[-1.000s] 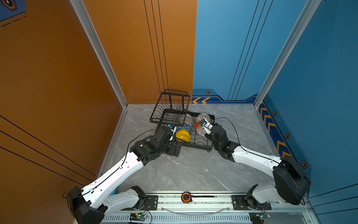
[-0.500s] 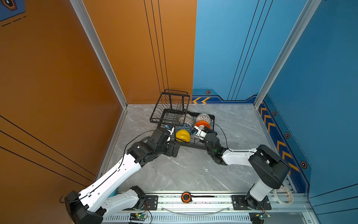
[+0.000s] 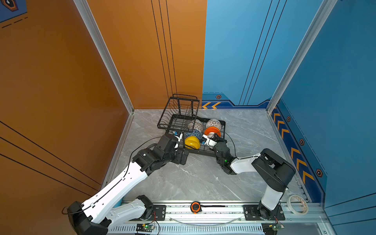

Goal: Load bowls into a dish rack
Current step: Place the bowl in the dish rack.

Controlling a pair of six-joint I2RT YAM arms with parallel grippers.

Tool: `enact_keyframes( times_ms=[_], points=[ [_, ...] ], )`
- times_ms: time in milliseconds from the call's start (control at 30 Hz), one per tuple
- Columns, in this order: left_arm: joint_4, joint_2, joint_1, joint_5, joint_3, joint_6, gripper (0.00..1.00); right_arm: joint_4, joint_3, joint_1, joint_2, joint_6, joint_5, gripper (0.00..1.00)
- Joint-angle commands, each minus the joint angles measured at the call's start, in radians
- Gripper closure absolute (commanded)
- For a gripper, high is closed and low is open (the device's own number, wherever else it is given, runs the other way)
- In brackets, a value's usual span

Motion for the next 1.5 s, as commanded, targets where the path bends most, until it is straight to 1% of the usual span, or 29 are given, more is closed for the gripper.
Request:
enact_keyframes(
  times_ms=[0,233,433,700,867,1033,1167,1333,1467],
  points=[
    [-0.021,-0.019,0.013,0.021,-0.012,0.014,0.02,0.07,-0.007,-0.001,0.005,-0.027,-0.012,1.0],
    [-0.022,-0.027,0.014,0.022,-0.012,0.014,0.02,-0.008,-0.018,-0.003,-0.03,-0.004,-0.055,1.0],
    [-0.022,-0.028,0.017,0.024,-0.012,0.014,0.02,-0.25,0.006,-0.013,-0.114,0.101,-0.119,1.0],
    [-0.022,-0.026,0.02,0.03,-0.012,0.018,0.02,-0.326,0.025,-0.019,-0.125,0.15,-0.125,1.0],
    [-0.025,-0.026,0.021,0.034,-0.012,0.023,0.02,-0.32,0.032,-0.022,-0.118,0.18,-0.12,1.0],
    [-0.028,-0.028,0.025,0.035,-0.012,0.024,0.02,-0.343,0.037,-0.025,-0.125,0.207,-0.133,0.9],
    [-0.028,-0.025,0.025,0.038,-0.012,0.023,0.02,-0.346,0.042,-0.031,-0.13,0.21,-0.133,0.87],
    [-0.028,-0.028,0.025,0.038,-0.012,0.023,0.02,-0.343,0.042,-0.033,-0.145,0.219,-0.128,0.77],
    [-0.028,-0.034,0.025,0.036,-0.012,0.02,0.02,-0.328,0.037,-0.033,-0.159,0.219,-0.121,0.74]
  ],
)
